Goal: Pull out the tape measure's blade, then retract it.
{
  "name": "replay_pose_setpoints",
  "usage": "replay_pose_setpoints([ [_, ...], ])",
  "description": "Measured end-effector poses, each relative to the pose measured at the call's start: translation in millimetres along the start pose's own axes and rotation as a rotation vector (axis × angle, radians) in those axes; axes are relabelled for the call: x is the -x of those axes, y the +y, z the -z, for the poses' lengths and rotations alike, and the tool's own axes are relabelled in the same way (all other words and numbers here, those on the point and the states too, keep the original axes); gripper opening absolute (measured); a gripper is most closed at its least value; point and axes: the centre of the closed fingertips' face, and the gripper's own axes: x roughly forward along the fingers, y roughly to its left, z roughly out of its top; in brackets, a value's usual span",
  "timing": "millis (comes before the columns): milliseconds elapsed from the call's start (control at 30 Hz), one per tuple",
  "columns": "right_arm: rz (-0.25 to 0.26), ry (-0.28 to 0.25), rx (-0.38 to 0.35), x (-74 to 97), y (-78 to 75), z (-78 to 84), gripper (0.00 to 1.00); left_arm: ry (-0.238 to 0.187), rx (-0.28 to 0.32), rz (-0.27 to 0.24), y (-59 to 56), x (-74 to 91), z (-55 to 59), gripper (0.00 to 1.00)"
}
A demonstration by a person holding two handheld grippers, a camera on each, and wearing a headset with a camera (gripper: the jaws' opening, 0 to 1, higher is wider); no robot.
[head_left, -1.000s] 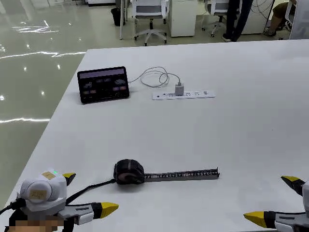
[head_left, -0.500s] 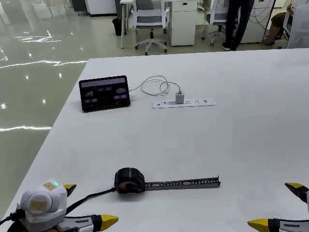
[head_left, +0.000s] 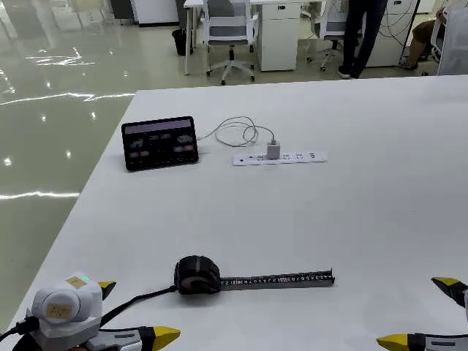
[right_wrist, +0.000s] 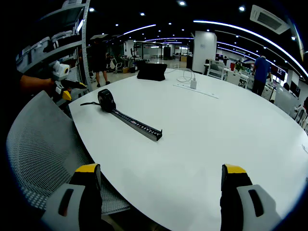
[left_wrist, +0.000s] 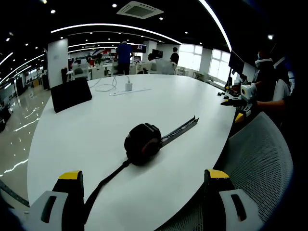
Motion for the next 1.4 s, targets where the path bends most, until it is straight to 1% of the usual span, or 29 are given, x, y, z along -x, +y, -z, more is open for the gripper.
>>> replay_pose_setpoints([
  [67,-0.005,0.003,0.041,-0.9,-0.7,-1.8,1.00,0.000,0.013,0.008,-1.1,-1.8,-2.9,1.00],
  [133,-0.016,0.012,0.046,-2.4,0.4,-2.5,1.00,0.002,0.010,0.006,-1.2,-4.2,-5.0,1.00],
  [167,-0.020,0.024,0.041,-4.0,-0.1,-2.7,1.00,0.004,0.013,0.003,-2.1,-6.0,-6.9,1.00],
  [233,-0.027,0.027,0.058,-7.1,-1.1,-4.4,1.00,0.006,0.021,0.004,-3.6,-10.6,-9.6,1.00],
  [300,-0.025,0.031,0.061,-9.6,-2.6,-5.7,1.00,0.011,0.009,-0.002,-6.1,-13.9,-11.5,1.00],
  [333,-0.014,0.054,0.067,-12.1,-6.7,-3.1,1.00,0.016,-0.008,0.002,-9.2,-16.4,-12.9,1.00],
  [367,-0.007,0.071,0.078,-13.2,-9.0,-1.0,1.00,0.019,-0.012,0.004,-10.4,-18.2,-14.2,1.00],
  [400,-0.018,0.071,0.094,-15.8,-7.6,-2.1,1.00,0.022,-0.015,0.006,-11.9,-20.5,-16.1,1.00],
  [467,-0.020,0.094,0.112,-18.6,-8.8,0.2,1.00,0.024,-0.021,0.004,-11.8,-23.7,-18.1,1.00],
  [500,-0.029,0.104,0.137,-20.5,-8.7,0.6,1.00,0.024,-0.024,-0.002,-11.4,-25.8,-20.3,1.00],
  [533,-0.034,0.108,0.146,-21.3,-7.7,0.0,1.00,0.022,-0.025,-0.005,-11.6,-26.8,-22.1,1.00],
  [667,-0.054,0.119,0.164,-26.7,-7.0,-2.4,1.00,0.017,-0.025,-0.004,-15.8,-33.3,-29.2,1.00],
  [733,-0.060,0.120,0.173,-28.7,-6.9,-4.6,1.00,0.022,-0.032,-0.003,-18.9,-37.9,-30.9,0.99],
  [800,-0.070,0.124,0.183,-30.3,-6.2,-6.3,1.00,0.029,-0.042,-0.013,-20.7,-40.9,-31.5,0.99],
  [867,-0.078,0.125,0.196,-32.6,-5.8,-8.9,1.00,0.034,-0.038,-0.021,-21.9,-46.2,-32.6,0.99],
  [1033,-0.098,0.133,0.226,-38.6,-5.9,-13.7,1.00,0.042,-0.028,-0.032,-29.7,-58.1,-34.9,0.98],
  [1067,-0.103,0.132,0.236,-39.7,-5.3,-16.0,1.00,0.043,-0.027,-0.047,-29.5,-60.7,-35.3,0.98],
  [1133,-0.112,0.131,0.241,-40.6,-3.2,-19.7,1.00,0.045,-0.019,-0.059,-29.9,-63.9,-35.4,0.98],
  [1167,-0.119,0.133,0.249,-41.4,-1.6,-21.8,1.00,0.040,-0.011,-0.063,-30.8,-66.1,-36.4,0.98],
  [1233,-0.131,0.137,0.263,-45.2,-2.4,-22.2,1.00,0.035,-0.006,-0.087,-29.3,-68.6,-37.6,0.98],
  [1333,-0.146,0.145,0.282,-48.7,-2.3,-24.1,1.00,0.026,0.016,-0.100,-29.9,-71.0,-38.5,0.99],
  [1400,-0.152,0.154,0.296,-51.5,-1.5,-25.5,1.00,0.025,0.019,-0.107,-30.1,-74.4,-37.6,0.99],
])
